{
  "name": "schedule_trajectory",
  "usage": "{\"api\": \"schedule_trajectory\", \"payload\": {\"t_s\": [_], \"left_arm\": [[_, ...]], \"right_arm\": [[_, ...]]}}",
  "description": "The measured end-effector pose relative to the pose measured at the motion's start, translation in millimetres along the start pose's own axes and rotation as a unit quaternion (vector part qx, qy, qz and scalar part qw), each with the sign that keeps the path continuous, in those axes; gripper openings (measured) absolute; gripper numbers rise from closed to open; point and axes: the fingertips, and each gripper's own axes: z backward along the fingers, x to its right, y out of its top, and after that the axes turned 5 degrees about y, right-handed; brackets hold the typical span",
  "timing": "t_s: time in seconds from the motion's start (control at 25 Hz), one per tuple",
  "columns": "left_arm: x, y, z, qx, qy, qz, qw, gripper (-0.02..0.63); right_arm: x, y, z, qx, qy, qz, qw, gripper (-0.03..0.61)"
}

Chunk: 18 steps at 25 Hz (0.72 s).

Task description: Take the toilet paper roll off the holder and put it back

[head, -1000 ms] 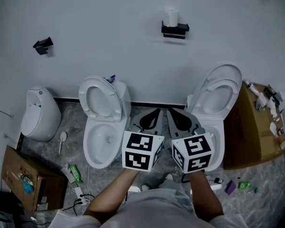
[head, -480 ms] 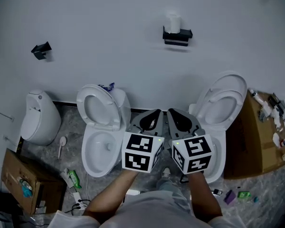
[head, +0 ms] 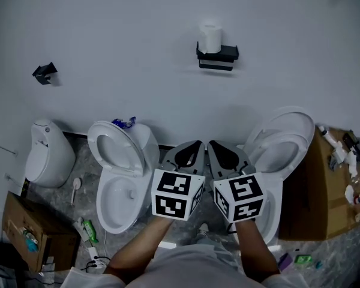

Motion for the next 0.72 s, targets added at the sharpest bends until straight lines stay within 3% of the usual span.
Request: {"api": "schedule_trajectory", "payload": {"t_s": [0.4, 0.72], "left_arm": [[21, 19, -77, -0.01, 0.014, -0.007, 0.9998, 0.004], [25, 41, -110, -0.006, 0.02, -0.009, 0.9997, 0.005]], "right_arm": [[83, 5, -18, 0.002, 0.015, -0.007, 1.0, 0.002], [116, 18, -28, 0.013, 0.024, -0.002, 1.0, 0.002]]}}
